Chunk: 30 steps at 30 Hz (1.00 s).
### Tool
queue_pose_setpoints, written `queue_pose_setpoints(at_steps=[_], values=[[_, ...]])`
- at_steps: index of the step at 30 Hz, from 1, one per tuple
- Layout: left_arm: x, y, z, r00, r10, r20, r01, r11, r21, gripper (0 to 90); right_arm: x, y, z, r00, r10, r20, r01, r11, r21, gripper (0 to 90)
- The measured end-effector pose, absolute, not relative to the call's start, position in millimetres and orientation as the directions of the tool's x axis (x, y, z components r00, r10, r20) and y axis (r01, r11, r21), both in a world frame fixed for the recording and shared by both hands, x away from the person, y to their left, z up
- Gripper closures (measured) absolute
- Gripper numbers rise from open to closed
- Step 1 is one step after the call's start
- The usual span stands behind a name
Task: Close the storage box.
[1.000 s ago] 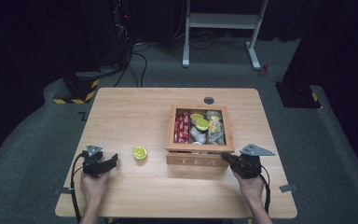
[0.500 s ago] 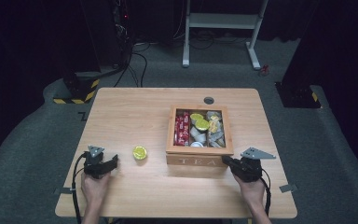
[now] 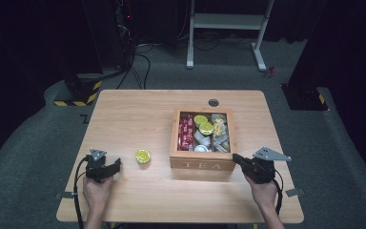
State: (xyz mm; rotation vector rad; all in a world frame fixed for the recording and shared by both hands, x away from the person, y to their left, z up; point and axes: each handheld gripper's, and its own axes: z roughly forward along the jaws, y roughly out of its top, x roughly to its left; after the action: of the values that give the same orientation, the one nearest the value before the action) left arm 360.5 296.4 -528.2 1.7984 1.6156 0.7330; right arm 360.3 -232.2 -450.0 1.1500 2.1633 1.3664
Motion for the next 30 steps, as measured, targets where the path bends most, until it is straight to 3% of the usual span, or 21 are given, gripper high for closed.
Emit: queue_pose_setpoints(at_steps=[10, 25, 30], values=[[361, 296, -528, 0.104, 0.995, 0.006, 0.659, -0.074, 0.748, 30.5, 385, -224, -453, -0.600, 0.791, 0.116, 0.462, 0.224, 0.858, 89.9], [360, 296, -528, 0.102, 0.995, 0.005, 0.660, -0.071, 0.748, 30.2, 387, -216, -457, -0.616, 0.784, 0.075, 0.435, 0.259, 0.862, 90.0], [360, 296, -528, 0.103, 0.995, 0.005, 0.660, -0.072, 0.748, 30.1, 384, -222, -457, -0.608, 0.788, 0.098, 0.432, 0.225, 0.873, 85.0]])
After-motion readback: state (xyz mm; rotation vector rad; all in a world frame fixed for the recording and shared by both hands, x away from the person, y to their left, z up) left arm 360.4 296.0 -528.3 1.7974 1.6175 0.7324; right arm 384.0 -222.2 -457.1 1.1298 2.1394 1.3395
